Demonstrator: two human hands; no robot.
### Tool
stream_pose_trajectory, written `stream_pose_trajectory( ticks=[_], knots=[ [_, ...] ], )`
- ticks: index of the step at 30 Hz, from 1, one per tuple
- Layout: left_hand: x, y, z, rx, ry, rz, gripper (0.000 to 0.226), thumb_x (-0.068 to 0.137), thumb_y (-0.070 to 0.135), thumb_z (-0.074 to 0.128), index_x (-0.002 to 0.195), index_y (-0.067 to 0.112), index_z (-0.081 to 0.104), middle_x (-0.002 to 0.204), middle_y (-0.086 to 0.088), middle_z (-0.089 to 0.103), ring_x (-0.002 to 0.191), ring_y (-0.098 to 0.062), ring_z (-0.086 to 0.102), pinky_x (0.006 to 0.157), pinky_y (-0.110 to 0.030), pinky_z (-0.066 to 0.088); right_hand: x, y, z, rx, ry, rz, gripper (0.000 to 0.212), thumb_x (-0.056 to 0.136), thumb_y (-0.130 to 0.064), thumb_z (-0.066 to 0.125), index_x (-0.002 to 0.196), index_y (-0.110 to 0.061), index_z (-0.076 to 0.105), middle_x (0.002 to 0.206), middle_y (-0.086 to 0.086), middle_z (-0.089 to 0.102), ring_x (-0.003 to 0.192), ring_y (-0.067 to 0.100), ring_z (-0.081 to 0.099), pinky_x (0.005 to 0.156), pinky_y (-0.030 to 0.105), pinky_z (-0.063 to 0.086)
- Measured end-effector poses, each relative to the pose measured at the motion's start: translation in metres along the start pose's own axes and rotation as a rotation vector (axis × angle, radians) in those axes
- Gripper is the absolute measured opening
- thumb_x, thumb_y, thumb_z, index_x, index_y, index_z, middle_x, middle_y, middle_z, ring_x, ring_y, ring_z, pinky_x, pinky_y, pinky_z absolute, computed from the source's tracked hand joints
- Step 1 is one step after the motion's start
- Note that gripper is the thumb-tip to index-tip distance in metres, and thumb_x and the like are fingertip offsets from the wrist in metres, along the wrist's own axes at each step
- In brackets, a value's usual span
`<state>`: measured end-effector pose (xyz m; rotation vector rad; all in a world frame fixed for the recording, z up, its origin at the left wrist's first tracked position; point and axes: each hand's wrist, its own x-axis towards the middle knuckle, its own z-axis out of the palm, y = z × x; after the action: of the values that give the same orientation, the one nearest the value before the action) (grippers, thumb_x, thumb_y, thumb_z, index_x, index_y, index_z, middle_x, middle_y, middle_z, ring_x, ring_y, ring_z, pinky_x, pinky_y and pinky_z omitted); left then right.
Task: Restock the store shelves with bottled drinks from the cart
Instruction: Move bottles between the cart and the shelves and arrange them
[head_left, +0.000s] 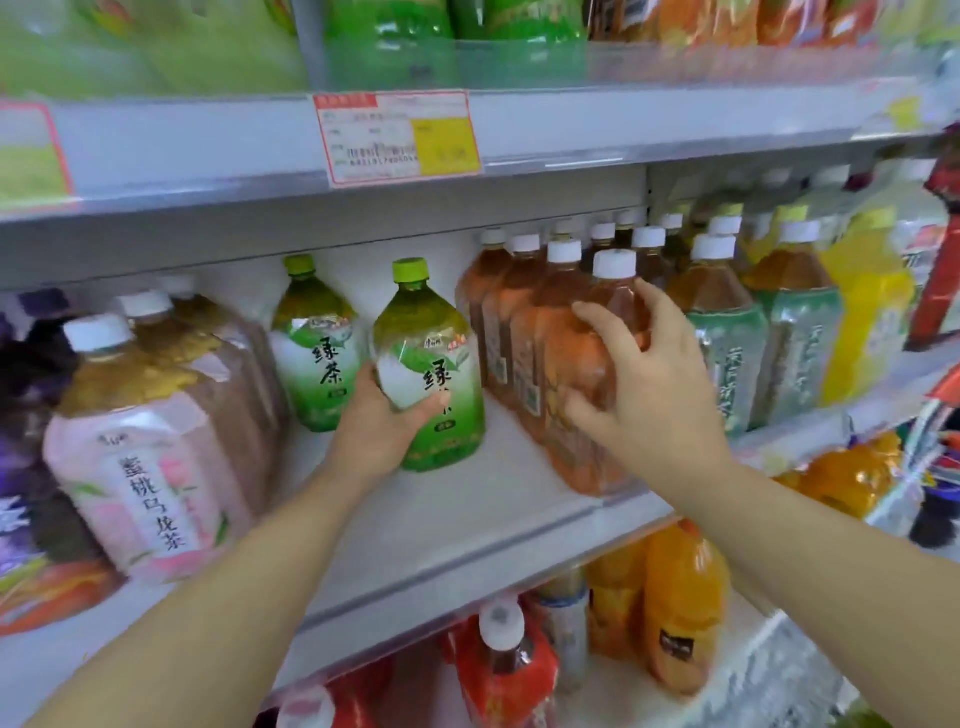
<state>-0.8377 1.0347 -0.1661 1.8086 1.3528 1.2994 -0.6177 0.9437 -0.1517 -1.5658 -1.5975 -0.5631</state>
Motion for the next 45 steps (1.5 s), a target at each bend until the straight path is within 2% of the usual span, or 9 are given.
stream_pose_trajectory(
  ticks=[3, 7, 11, 16, 27, 32, 36, 39, 45],
  knots=[
    [-0.004, -0.003, 0.011, 0.502, 0.252, 0.317, 0.099, 0.074, 0.024, 0.077, 0.148, 0.016, 0.012, 0.146, -0.017, 0.029, 0.133, -0.033, 0.034, 0.099, -0.041, 0.041, 0.0, -0.001, -0.002, -0.012, -0.019, 0.0, 0.066, 0.071, -0.04, 0.066, 0.133, -0.029, 0.044, 0.145, 0.02, 0.03, 0.13, 0.041, 0.032, 0.103, 0.052, 0.034],
    [0.006, -0.017, 0.02, 1.127, 0.157, 0.752, 0.064, 0.074, 0.008, 0.045, 0.134, 0.029, 0.048, 0.149, -0.013, 0.024, 0.135, -0.042, 0.022, 0.088, -0.07, 0.037, 0.0, -0.002, -0.004, -0.028, -0.044, 0.005, 0.067, 0.072, -0.039, 0.07, 0.132, -0.028, 0.043, 0.145, 0.021, 0.029, 0.129, 0.042, 0.033, 0.1, 0.053, 0.037],
    [0.018, -0.019, 0.017, 1.33, 0.014, 0.668, 0.067, 0.075, 0.003, 0.029, 0.128, 0.033, 0.056, 0.154, -0.01, 0.021, 0.138, -0.042, 0.02, 0.086, -0.068, 0.04, 0.0, -0.003, -0.002, -0.049, -0.036, -0.003, 0.067, 0.072, -0.041, 0.069, 0.132, -0.028, 0.042, 0.144, 0.022, 0.03, 0.128, 0.044, 0.035, 0.099, 0.055, 0.038],
    [0.037, -0.013, 0.022, 1.394, -0.157, 0.419, 0.072, 0.095, -0.001, 0.035, 0.149, 0.034, 0.001, 0.144, -0.006, -0.04, 0.138, -0.038, -0.026, 0.113, -0.055, 0.013, 0.0, -0.004, -0.005, -0.058, -0.041, -0.003, 0.068, 0.071, -0.043, 0.067, 0.131, -0.026, 0.042, 0.143, 0.024, 0.031, 0.127, 0.045, 0.036, 0.099, 0.056, 0.038],
    [0.019, 0.027, 0.007, 1.17, -0.323, 0.196, 0.053, 0.093, 0.012, 0.047, 0.143, 0.02, 0.033, 0.157, -0.005, 0.01, 0.145, -0.028, 0.006, 0.116, -0.051, 0.007, 0.002, 0.001, -0.025, -0.117, -0.238, -0.035, 0.093, 0.069, -0.053, 0.07, 0.146, -0.034, 0.021, 0.153, 0.021, 0.015, 0.138, 0.041, 0.023, 0.106, 0.052, 0.033],
    [-0.097, 0.064, 0.02, 0.694, -0.275, 0.429, 0.04, 0.093, 0.024, 0.044, 0.132, 0.031, 0.047, 0.139, 0.01, 0.046, 0.127, -0.015, 0.041, 0.111, -0.033, 0.017, 0.003, -0.005, -0.05, -0.114, -0.504, 0.014, 0.098, 0.081, -0.042, 0.066, 0.147, -0.037, -0.005, 0.156, 0.01, -0.017, 0.145, 0.029, -0.006, 0.116, 0.046, 0.02],
    [-0.18, 0.069, 0.049, 0.316, -0.452, 0.363, 0.028, 0.09, 0.037, 0.049, 0.114, 0.031, 0.061, 0.116, 0.014, 0.062, 0.107, -0.009, 0.057, 0.093, -0.027, 0.043, -0.03, 0.007, -0.103, 0.087, -0.533, -0.006, 0.068, 0.089, -0.032, 0.061, 0.146, -0.034, 0.024, 0.155, 0.001, 0.018, 0.133, 0.024, 0.036, 0.103, 0.037, 0.04],
    [-0.21, 0.062, 0.069, 0.169, -0.632, 0.301, 0.029, 0.091, 0.031, 0.056, 0.12, 0.029, 0.059, 0.118, 0.015, 0.059, 0.109, 0.0, 0.053, 0.096, -0.02, 0.039, -0.077, 0.029, -0.144, 0.119, -0.593, 0.068, 0.042, 0.089, -0.025, 0.061, 0.13, -0.025, 0.052, 0.123, 0.001, 0.059, 0.103, 0.014, 0.057, 0.083, 0.016, 0.04],
    [-0.217, 0.059, 0.074, 0.164, -0.676, 0.263, 0.033, 0.094, 0.019, 0.051, 0.122, 0.034, 0.057, 0.118, 0.023, 0.055, 0.114, 0.001, 0.051, 0.098, -0.023, 0.04, -0.154, 0.089, -0.156, -0.192, -1.115, 0.272, 0.055, 0.086, -0.045, 0.059, 0.135, -0.026, 0.044, 0.127, 0.003, 0.055, 0.115, 0.02, 0.051, 0.096, 0.035, 0.044]
  ],
)
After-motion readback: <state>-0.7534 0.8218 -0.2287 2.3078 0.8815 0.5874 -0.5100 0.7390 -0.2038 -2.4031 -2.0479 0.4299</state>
